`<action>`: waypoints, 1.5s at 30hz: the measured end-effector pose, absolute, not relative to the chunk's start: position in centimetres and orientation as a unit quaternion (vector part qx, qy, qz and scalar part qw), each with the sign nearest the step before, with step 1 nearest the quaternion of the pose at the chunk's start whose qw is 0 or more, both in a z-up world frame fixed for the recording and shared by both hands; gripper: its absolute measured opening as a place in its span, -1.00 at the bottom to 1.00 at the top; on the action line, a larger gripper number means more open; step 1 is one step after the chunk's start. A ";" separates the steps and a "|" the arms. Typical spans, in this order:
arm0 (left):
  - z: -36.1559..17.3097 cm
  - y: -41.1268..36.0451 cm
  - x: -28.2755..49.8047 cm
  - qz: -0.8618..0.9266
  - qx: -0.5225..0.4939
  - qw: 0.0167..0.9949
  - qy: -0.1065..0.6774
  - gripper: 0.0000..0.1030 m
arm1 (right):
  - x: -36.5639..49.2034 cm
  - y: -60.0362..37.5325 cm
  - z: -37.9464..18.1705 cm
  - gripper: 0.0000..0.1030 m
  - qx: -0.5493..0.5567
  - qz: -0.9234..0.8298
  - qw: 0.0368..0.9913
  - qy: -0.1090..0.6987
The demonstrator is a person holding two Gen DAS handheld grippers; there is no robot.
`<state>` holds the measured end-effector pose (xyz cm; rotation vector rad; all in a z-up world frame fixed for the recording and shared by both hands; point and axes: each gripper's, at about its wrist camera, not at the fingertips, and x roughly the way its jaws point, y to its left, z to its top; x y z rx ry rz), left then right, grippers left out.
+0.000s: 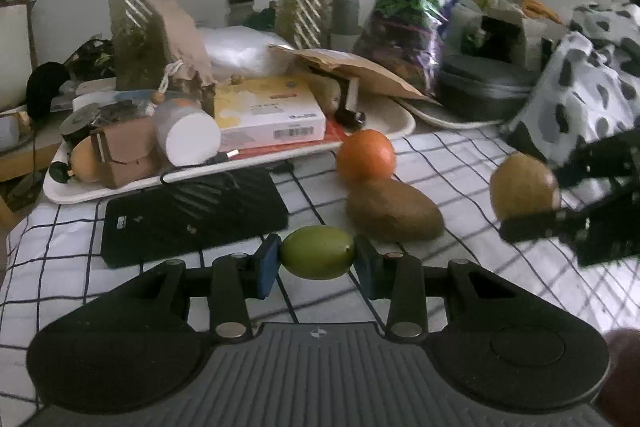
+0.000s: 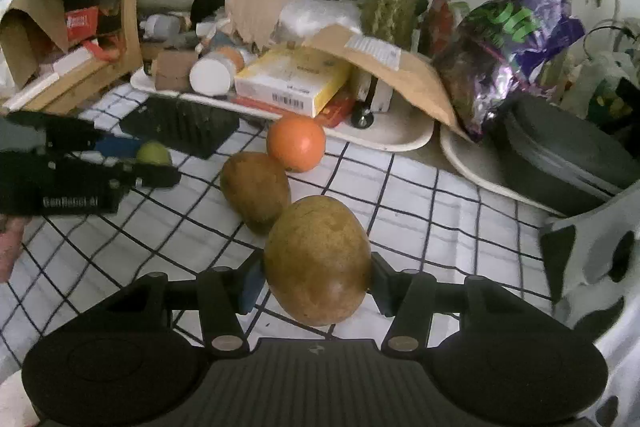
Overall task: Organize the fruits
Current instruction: 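Carry the lime and tan fruit onto the plate and open both tools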
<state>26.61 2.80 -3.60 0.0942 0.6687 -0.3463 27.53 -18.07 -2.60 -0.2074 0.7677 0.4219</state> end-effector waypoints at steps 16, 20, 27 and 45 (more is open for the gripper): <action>-1.5 0.4 19.4 -0.231 0.044 0.922 0.309 -0.26 | 20.6 -20.2 0.1 0.08 -0.078 0.181 0.916 0.349; -1.4 0.4 17.6 -0.234 0.039 0.921 0.310 -0.26 | 19.1 -20.8 0.3 0.08 -0.062 0.175 0.919 0.347; -0.6 0.7 14.0 -0.240 0.034 0.919 0.311 -0.26 | 16.2 -21.2 1.0 0.08 -0.050 0.170 0.923 0.341; -1.4 -2.3 7.4 -0.320 0.076 0.884 0.331 -0.26 | 8.3 -22.3 1.9 0.09 -0.022 0.172 0.925 0.337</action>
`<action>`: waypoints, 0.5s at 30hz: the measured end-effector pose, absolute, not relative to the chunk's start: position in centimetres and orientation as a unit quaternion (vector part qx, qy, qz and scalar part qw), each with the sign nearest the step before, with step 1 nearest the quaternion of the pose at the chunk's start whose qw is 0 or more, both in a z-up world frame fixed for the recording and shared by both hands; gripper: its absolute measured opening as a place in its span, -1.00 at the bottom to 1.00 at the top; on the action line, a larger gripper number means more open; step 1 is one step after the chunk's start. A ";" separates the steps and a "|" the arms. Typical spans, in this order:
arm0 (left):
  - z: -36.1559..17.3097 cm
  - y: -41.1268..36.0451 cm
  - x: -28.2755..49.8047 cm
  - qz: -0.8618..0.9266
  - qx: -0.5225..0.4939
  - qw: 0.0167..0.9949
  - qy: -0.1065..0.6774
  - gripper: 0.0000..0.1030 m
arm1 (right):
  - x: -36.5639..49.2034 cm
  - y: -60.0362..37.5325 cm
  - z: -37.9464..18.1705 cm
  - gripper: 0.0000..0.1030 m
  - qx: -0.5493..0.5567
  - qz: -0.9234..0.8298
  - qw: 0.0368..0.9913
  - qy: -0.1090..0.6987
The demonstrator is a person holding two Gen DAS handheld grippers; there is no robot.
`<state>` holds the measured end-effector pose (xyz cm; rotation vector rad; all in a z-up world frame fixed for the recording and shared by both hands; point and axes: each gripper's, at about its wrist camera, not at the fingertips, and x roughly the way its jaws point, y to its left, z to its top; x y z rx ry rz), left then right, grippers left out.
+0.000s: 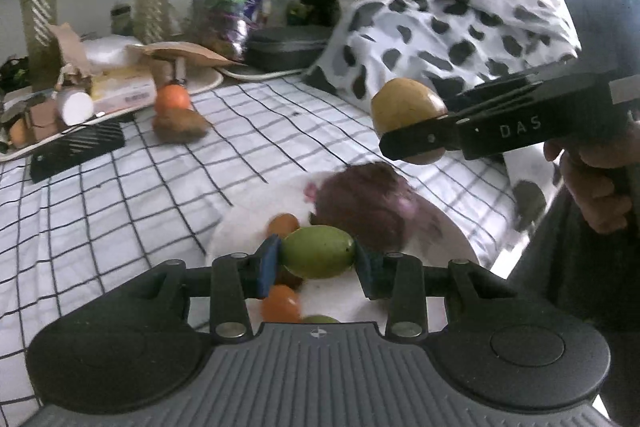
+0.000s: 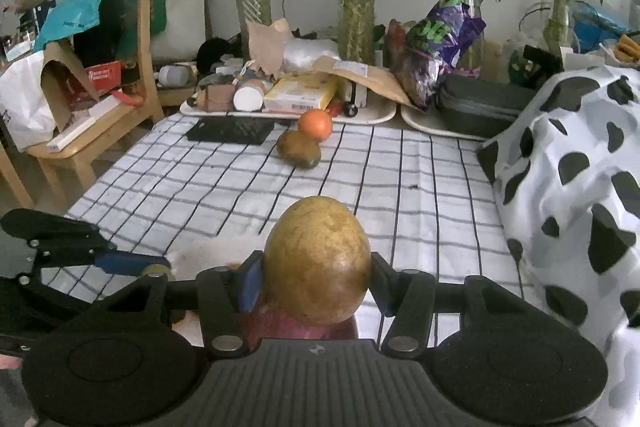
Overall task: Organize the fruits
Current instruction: 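Carry the lime and tan fruit onto the plate and open both tools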
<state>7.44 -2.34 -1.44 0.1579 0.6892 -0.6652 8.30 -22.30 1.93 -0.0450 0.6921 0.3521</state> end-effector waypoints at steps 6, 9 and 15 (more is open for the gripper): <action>-2.5 -3.5 7.0 -0.324 0.105 0.873 0.350 -0.25 | 6.2 -22.7 1.4 0.09 -0.020 0.176 0.919 0.353; -3.1 -4.0 7.1 -0.319 0.124 0.868 0.359 -0.25 | 5.5 -22.9 1.0 0.09 -0.015 0.176 0.914 0.365; -3.0 -4.3 6.8 -0.311 0.133 0.875 0.346 0.32 | 4.4 -22.5 0.0 0.09 -0.012 0.170 0.901 0.400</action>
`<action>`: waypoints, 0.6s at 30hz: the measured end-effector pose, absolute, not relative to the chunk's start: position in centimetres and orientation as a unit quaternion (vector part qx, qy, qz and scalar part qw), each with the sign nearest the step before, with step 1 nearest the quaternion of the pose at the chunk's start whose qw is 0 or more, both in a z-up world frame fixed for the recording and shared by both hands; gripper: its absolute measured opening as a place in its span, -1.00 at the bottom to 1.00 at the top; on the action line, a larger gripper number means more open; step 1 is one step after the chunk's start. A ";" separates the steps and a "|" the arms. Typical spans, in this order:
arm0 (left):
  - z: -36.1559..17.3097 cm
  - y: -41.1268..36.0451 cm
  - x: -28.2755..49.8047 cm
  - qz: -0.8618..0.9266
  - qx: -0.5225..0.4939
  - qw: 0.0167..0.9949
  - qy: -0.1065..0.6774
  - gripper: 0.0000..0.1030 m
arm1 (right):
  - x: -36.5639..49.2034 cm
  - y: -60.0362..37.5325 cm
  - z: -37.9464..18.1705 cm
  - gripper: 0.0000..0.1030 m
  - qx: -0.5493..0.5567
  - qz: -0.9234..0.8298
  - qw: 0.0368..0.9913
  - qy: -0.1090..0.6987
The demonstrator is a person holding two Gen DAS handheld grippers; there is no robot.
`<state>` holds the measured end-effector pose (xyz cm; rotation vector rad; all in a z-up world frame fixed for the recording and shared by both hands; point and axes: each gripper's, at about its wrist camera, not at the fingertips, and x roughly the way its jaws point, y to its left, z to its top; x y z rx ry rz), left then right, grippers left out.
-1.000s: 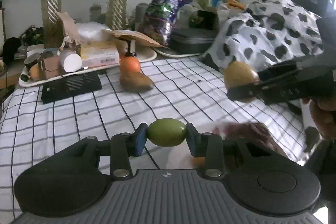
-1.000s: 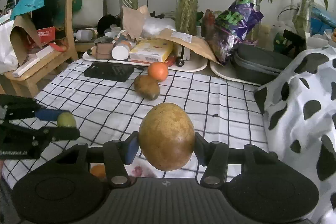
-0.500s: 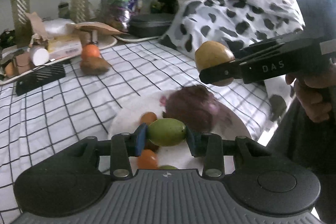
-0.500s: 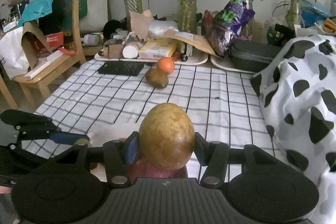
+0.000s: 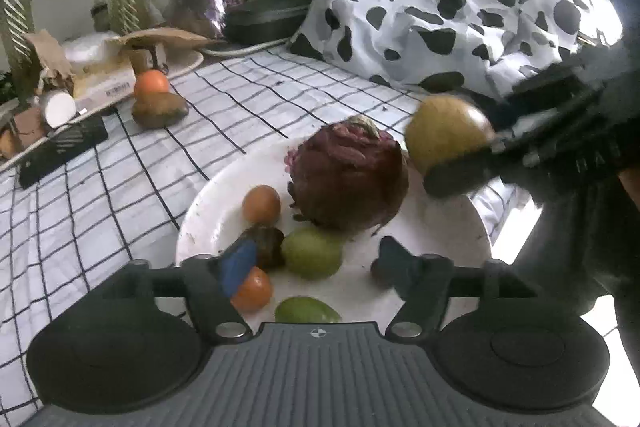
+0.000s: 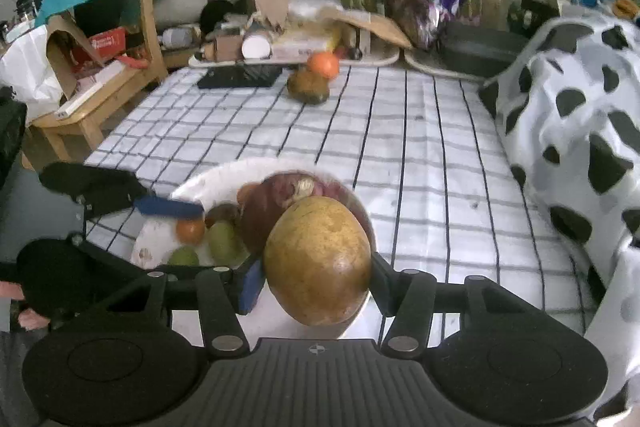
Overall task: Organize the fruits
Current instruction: 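Carry the lime and tan fruit onto the plate and open both tools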
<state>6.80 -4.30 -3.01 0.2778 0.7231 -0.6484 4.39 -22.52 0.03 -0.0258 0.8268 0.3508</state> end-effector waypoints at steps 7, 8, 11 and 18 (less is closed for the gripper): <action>-2.0 -3.4 6.3 -0.288 0.110 0.888 0.341 0.32 | 4.1 -23.9 -0.9 0.09 0.082 0.143 0.883 0.440; -1.9 -3.3 6.1 -0.286 0.109 0.889 0.340 0.32 | 4.2 -24.3 -1.1 0.09 0.105 0.140 0.878 0.446; -1.6 -2.9 5.7 -0.281 0.105 0.892 0.338 0.32 | 4.4 -25.2 -1.7 0.09 0.160 0.126 0.864 0.461; -0.9 -2.2 4.8 -0.273 0.089 0.899 0.331 0.32 | 4.8 -26.8 -2.3 0.44 0.241 0.113 0.843 0.467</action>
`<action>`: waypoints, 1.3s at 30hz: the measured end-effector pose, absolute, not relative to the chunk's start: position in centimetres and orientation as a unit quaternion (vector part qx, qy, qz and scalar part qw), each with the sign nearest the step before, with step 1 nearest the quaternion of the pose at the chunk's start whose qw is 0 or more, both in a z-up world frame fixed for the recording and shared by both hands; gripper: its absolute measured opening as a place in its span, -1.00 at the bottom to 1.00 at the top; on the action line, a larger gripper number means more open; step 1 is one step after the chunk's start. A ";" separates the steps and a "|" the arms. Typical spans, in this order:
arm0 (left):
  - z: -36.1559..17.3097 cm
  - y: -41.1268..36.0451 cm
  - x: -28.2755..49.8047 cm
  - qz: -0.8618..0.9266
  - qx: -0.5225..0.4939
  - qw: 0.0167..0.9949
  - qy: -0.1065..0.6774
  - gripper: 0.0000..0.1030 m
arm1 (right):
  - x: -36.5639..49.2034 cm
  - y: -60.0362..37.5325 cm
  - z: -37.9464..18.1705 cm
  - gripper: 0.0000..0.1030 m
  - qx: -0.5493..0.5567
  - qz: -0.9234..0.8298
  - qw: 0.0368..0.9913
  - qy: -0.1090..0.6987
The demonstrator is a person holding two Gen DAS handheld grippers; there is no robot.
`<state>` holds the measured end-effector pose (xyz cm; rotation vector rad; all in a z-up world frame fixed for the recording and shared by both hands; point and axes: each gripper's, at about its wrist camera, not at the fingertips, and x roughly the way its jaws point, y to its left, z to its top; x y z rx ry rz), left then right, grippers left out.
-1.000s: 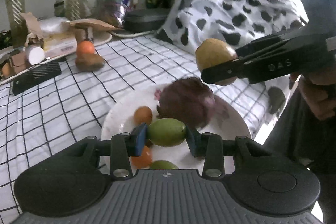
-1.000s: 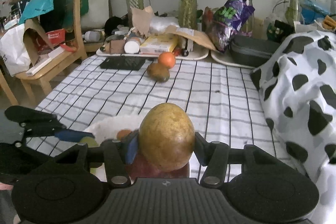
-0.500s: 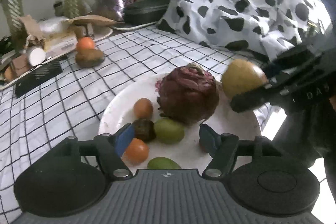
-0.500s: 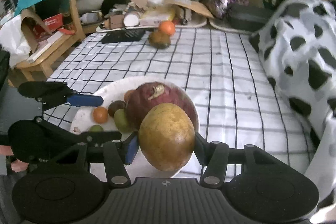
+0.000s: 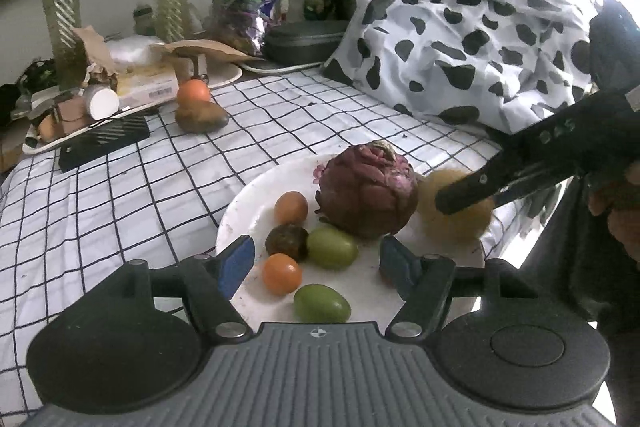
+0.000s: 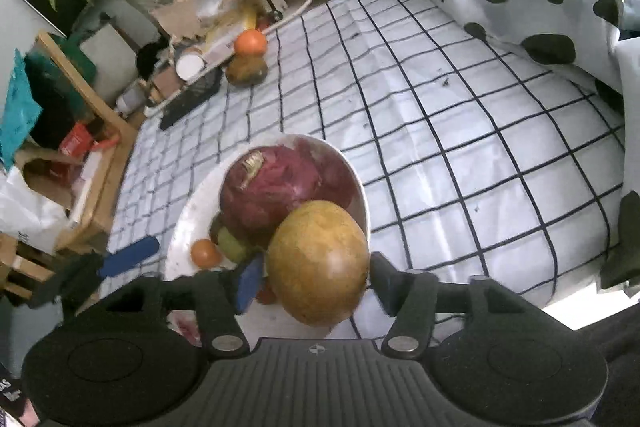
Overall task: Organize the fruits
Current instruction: 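Carry the lime and tan fruit onto the plate and open both tools, then withdraw both open tools from the plate toward the last fruits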
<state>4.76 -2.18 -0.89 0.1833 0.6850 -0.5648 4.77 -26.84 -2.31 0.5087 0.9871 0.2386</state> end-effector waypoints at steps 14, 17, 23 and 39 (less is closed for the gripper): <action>-0.3 -0.8 4.0 -0.241 0.059 0.907 0.340 0.32 | 4.3 -25.6 -1.2 0.79 0.185 0.114 0.869 0.445; -0.5 -0.8 4.2 -0.237 0.060 0.906 0.344 0.32 | 4.2 -24.5 -0.9 0.82 0.143 0.118 0.879 0.440; -0.6 -0.9 4.2 -0.237 0.061 0.906 0.346 0.32 | 4.1 -22.8 -1.0 0.83 0.064 0.106 0.892 0.434; -0.8 -1.0 4.4 -0.233 0.063 0.905 0.350 0.32 | 4.8 -25.5 -1.6 0.84 0.117 0.050 0.889 0.440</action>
